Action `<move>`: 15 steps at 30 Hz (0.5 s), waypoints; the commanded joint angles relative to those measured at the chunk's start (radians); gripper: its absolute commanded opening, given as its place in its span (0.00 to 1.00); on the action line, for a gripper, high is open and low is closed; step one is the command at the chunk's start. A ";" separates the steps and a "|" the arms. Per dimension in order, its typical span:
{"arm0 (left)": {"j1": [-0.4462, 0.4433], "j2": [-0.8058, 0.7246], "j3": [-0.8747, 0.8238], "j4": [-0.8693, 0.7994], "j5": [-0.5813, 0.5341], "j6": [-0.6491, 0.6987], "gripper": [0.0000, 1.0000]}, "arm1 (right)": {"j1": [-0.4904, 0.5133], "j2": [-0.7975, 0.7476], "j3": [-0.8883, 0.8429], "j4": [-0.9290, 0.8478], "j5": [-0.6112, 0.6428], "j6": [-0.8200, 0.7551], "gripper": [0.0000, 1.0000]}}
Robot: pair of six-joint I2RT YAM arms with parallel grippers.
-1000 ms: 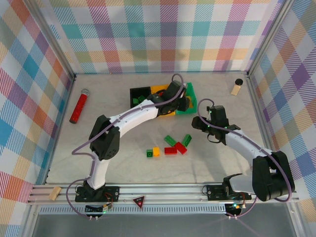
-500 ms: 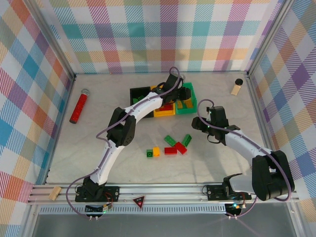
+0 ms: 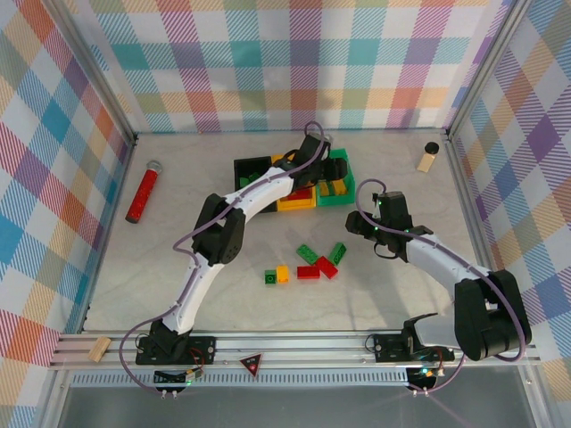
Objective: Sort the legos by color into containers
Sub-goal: Place the lego in the container, then pick up the lego from the center of the table.
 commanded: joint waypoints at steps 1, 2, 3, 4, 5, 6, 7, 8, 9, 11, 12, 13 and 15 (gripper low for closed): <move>-0.010 -0.163 -0.105 0.066 -0.016 0.032 0.55 | -0.003 0.017 0.002 0.027 -0.016 -0.003 0.66; -0.015 -0.207 -0.171 0.104 -0.017 0.034 0.55 | -0.003 0.020 0.002 0.025 -0.019 -0.002 0.66; -0.020 -0.251 -0.234 0.140 -0.018 0.039 0.55 | -0.003 0.023 0.004 0.026 -0.022 -0.003 0.66; -0.025 -0.288 -0.287 0.164 -0.021 0.045 0.55 | -0.003 0.025 0.003 0.025 -0.024 -0.002 0.66; -0.030 -0.332 -0.344 0.188 -0.029 0.050 0.55 | -0.003 0.029 0.006 0.027 -0.027 -0.002 0.66; -0.037 -0.373 -0.402 0.209 -0.038 0.058 0.55 | -0.003 0.033 0.005 0.027 -0.031 0.000 0.66; -0.040 -0.408 -0.447 0.223 -0.041 0.060 0.55 | -0.003 0.038 0.007 0.029 -0.035 0.002 0.66; -0.043 -0.444 -0.498 0.235 -0.044 0.060 0.55 | -0.003 0.041 0.006 0.030 -0.041 0.004 0.66; -0.045 -0.472 -0.540 0.245 -0.046 0.059 0.55 | -0.003 0.043 0.004 0.035 -0.044 0.007 0.66; -0.052 -0.537 -0.645 0.265 -0.045 0.055 0.55 | -0.003 0.049 0.003 0.043 -0.053 0.012 0.66; -0.058 -0.567 -0.692 0.274 -0.048 0.058 0.55 | -0.003 0.052 0.004 0.043 -0.058 0.013 0.66; -0.062 -0.593 -0.726 0.277 -0.052 0.060 0.55 | -0.003 0.056 0.004 0.044 -0.063 0.016 0.66; -0.068 -0.652 -0.805 0.278 -0.063 0.068 0.55 | -0.003 0.062 0.003 0.052 -0.076 0.019 0.66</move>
